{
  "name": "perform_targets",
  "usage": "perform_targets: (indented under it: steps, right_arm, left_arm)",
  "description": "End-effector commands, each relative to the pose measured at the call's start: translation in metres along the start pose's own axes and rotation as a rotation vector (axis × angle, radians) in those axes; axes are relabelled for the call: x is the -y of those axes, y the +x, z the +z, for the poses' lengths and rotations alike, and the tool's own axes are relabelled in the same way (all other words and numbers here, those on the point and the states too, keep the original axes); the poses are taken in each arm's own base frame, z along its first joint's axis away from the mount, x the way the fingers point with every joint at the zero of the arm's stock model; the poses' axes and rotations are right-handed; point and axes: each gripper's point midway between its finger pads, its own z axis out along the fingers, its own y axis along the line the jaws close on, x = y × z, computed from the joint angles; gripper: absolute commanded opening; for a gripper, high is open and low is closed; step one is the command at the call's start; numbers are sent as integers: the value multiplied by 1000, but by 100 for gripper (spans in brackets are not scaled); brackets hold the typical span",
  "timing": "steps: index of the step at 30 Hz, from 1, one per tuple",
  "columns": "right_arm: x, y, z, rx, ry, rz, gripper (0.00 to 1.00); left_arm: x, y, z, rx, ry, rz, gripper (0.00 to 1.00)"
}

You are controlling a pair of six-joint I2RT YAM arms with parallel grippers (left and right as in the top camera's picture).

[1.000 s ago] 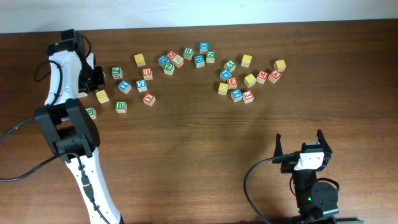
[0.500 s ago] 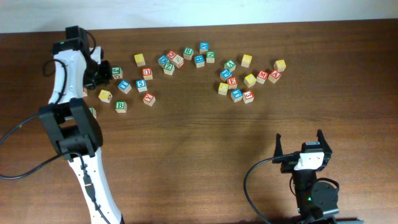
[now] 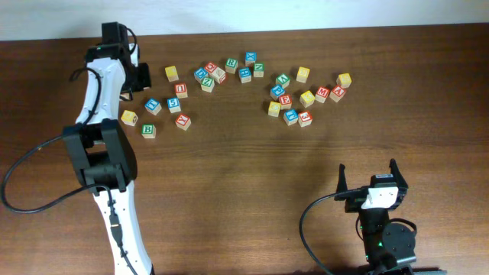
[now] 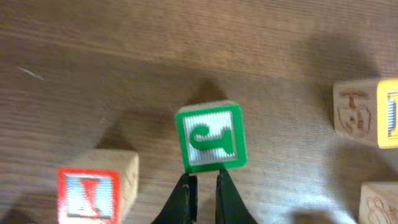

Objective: Spell out ICRA
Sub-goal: 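Close the left gripper on the red I block and lift it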

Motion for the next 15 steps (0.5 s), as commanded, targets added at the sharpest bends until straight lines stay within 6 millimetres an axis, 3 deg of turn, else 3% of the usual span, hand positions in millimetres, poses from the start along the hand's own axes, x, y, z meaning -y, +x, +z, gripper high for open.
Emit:
perform_targets:
  steps: [1, 9, 15]
  right_arm:
    - [0, 3, 0, -5, 0, 4, 98]
    - [0, 3, 0, -5, 0, 4, 98]
    - [0, 3, 0, -5, 0, 4, 98]
  left_arm:
    - [-8, -4, 7, 21, -30, -22, 5]
    - [-7, -9, 7, 41, -25, -22, 9]
    - [-8, -30, 3, 125, -23, -25, 19]
